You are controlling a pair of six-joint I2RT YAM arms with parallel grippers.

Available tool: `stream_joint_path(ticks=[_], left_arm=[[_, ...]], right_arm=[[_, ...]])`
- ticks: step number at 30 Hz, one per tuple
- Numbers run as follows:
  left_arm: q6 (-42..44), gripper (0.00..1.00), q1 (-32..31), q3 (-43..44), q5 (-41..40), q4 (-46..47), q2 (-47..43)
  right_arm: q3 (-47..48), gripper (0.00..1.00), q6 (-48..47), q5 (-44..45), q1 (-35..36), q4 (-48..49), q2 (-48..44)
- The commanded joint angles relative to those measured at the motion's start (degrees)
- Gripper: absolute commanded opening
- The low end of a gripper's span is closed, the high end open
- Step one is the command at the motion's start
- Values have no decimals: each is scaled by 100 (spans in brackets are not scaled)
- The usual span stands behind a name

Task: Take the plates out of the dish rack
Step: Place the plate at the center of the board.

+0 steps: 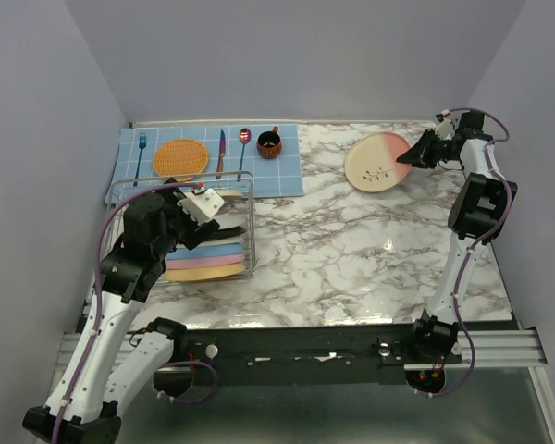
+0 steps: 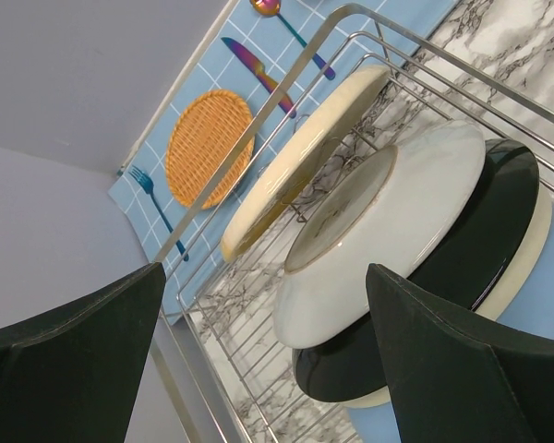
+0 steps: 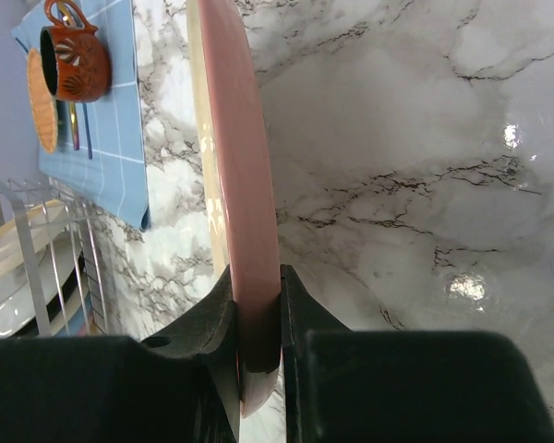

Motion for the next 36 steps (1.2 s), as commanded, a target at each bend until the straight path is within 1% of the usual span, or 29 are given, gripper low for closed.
stream_joint_path(ticks=[1,6,11,14,19,24,27,30,34,36], left_arm=[[2,99,-14,-6,152,-145,-100],[-32,99,-14,3,152,-171,-135],[-59,99,-14,-15,187,-224,-179],[-50,99,-14,-41,187,-268,-223],[-24,99,-14,-24,178,-320,-214],[-24,99,-14,-59,161,-329,-188],[20,99,-14,-76,160,-347,-170],[46,99,-14,-85,143,-338,-179],[47,99,-14,-76,143,-356,-179],[55,99,-14,-76,152,-356,-197]], right_arm=[[170,8,-356,752,54,-705,424],[188,8,-391,770,45,-812,441],[-15,7,-234,32,-104,-443,362],[186,7,-206,-170,-131,-556,502],[459,8,-154,-785,-157,-837,862],[556,8,-127,-926,-184,-812,924],[758,8,-101,-1146,-219,-969,1109],[812,8,-101,-1129,-228,-979,1101],[759,13,13,-962,-228,-908,1074],[802,19,48,-839,-236,-935,1092]])
